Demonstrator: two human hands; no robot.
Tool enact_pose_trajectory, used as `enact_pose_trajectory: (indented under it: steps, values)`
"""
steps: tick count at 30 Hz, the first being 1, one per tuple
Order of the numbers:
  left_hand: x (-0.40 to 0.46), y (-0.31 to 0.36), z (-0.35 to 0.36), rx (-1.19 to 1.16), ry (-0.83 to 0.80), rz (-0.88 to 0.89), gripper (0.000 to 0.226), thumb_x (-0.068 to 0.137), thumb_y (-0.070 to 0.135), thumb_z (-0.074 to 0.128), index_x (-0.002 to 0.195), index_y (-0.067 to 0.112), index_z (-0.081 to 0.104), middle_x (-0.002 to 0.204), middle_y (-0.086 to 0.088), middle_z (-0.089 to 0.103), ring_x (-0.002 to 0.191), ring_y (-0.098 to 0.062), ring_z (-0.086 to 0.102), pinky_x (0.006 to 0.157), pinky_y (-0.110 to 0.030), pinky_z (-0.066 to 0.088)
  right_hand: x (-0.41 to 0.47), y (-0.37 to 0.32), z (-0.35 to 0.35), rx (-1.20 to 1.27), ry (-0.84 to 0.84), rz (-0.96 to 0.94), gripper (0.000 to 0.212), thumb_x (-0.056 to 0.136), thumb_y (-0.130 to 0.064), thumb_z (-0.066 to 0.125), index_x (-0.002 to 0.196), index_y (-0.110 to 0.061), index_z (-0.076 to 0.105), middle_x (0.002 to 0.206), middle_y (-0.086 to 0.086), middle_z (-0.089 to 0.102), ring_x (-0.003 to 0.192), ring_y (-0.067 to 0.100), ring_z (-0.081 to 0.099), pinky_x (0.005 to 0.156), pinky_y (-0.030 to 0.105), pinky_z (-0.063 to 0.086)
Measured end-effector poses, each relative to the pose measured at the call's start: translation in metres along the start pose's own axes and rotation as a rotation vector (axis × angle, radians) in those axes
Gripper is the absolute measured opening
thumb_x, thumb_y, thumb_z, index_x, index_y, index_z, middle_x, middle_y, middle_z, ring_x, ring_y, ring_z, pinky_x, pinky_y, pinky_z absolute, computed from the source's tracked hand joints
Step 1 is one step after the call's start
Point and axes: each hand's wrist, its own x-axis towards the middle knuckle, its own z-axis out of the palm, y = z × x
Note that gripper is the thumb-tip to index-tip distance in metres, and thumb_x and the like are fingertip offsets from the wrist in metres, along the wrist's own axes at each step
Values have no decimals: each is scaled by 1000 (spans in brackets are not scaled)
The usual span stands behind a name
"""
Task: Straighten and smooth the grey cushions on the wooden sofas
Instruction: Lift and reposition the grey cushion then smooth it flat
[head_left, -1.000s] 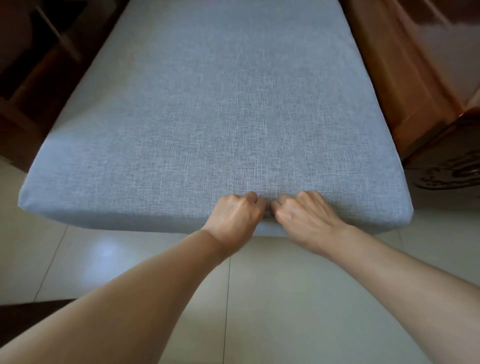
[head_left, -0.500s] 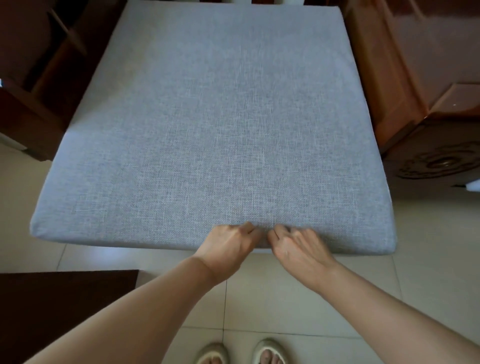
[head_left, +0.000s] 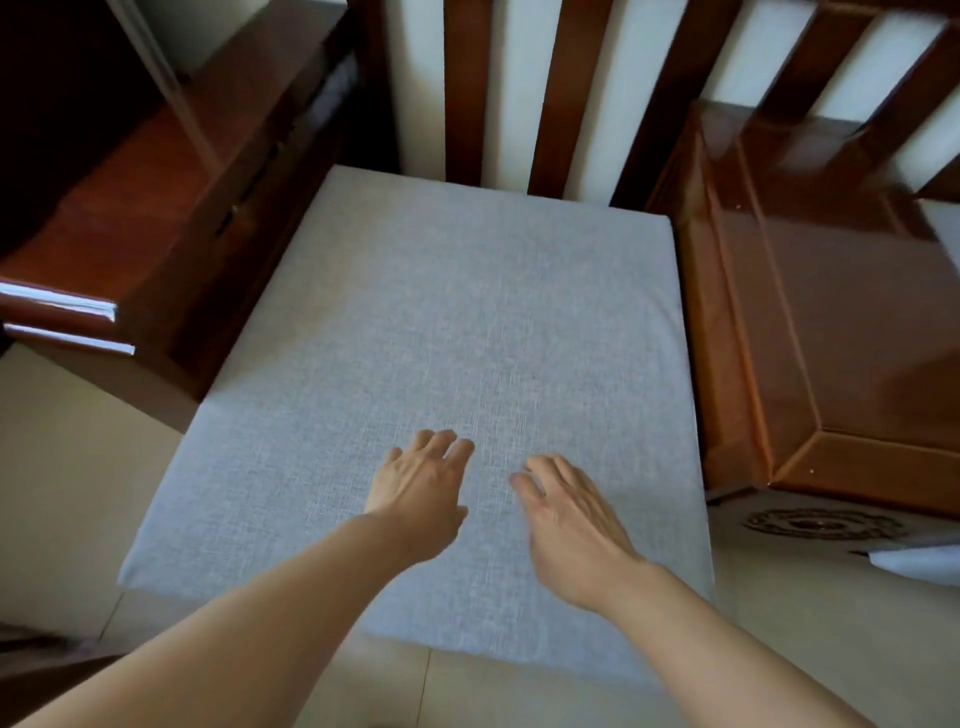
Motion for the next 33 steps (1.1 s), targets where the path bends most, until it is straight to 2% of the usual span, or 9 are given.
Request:
enact_pose_trajectory:
  steps: [4, 10, 14, 17, 22, 26, 28, 31, 33]
  values:
    - [30, -28, -35, 1, 34, -30, 70, 91, 36, 58, 147, 22, 19, 152, 2, 24, 137, -20, 23, 110, -38, 26, 40, -4, -31, -15, 4, 15, 61, 89, -6, 49, 145, -11, 25, 147, 8, 20, 139, 24, 13, 114, 28, 10]
    - [107, -105, -78, -2, 60, -67, 72, 92, 39, 55, 149, 22, 13, 154, 1, 19, 139, -20, 20, 111, -40, 24, 150, -7, -70, -1, 58, 74, 62, 95, -24, 50, 147, -15, 18, 151, 5, 13, 142, 23, 6, 114, 26, 5]
    - [162, -162, -90, -20, 68, -54, 66, 97, 35, 48, 149, 22, 11, 155, 3, 16, 140, -18, 19, 112, -39, 23, 243, -14, -75, 27, 62, 133, 63, 96, -29, 49, 148, -15, 16, 154, 7, 9, 143, 24, 5, 116, 30, 7]
    - [199, -202, -93, -33, 62, -69, 64, 98, 33, 44, 150, 22, 8, 157, 4, 10, 141, -18, 15, 113, -40, 21, 310, -22, -71, 86, 132, 161, 67, 96, -30, 52, 149, -15, 15, 156, 8, 6, 144, 23, 8, 117, 30, 13]
    - [240, -234, -79, -114, 47, -170, 68, 99, 26, 41, 151, 20, -3, 159, 4, -1, 144, -18, 6, 114, -39, 16, 371, -25, -56, 175, 157, 177, 68, 95, -25, 55, 151, -15, 17, 158, 9, 5, 145, 23, 14, 116, 30, 20]
    - [275, -256, -87, -155, 74, -233, 71, 95, 13, 40, 151, 21, -2, 158, 5, -6, 145, -19, -4, 116, -46, 7, 417, -15, -58, 171, 98, 149, 69, 97, -22, 50, 152, -17, 9, 158, 9, -4, 145, 25, 7, 116, 30, 12]
    - [305, -271, -103, -150, 182, -263, 67, 96, 14, 39, 151, 21, 2, 159, 3, -7, 145, -20, -6, 116, -49, 5, 455, -7, -76, 179, 219, 146, 69, 96, -21, 51, 152, -16, 10, 159, 8, -2, 145, 25, 4, 117, 31, 9]
    - [359, -294, -124, -147, 437, -249, 67, 95, 14, 40, 152, 21, 6, 160, 3, -4, 145, -19, -3, 115, -48, 3, 518, 7, -112, 153, 562, 129, 62, 95, -19, 53, 149, -10, 23, 156, 11, 17, 144, 25, 14, 117, 33, 12]
    - [385, -304, -120, -188, 550, -246, 68, 95, 15, 41, 152, 24, 6, 160, 5, -3, 146, -16, -4, 116, -46, 0, 546, 17, -115, 144, 746, 124, 61, 93, -17, 56, 147, -8, 29, 154, 12, 25, 142, 26, 21, 117, 37, 15]
